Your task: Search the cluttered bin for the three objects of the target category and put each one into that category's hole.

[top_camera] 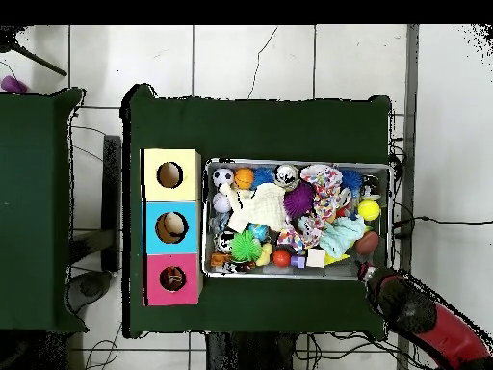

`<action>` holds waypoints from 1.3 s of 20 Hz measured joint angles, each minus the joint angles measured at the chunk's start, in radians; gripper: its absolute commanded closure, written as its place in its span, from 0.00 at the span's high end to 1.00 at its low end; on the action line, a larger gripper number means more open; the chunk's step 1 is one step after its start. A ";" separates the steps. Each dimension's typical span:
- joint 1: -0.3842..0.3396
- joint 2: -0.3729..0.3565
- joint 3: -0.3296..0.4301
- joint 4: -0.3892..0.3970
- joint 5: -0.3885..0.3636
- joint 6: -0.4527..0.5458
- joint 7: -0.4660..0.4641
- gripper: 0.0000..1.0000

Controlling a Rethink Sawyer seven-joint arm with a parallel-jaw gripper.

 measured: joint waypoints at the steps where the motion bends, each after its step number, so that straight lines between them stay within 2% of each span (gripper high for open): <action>1: 0.000 0.000 0.000 0.000 -0.001 0.000 0.000 1.00; 16: -0.016 -0.001 0.019 0.000 -0.027 0.003 0.000 1.00; 26: -0.008 -0.017 0.022 -0.017 -0.026 0.071 0.000 1.00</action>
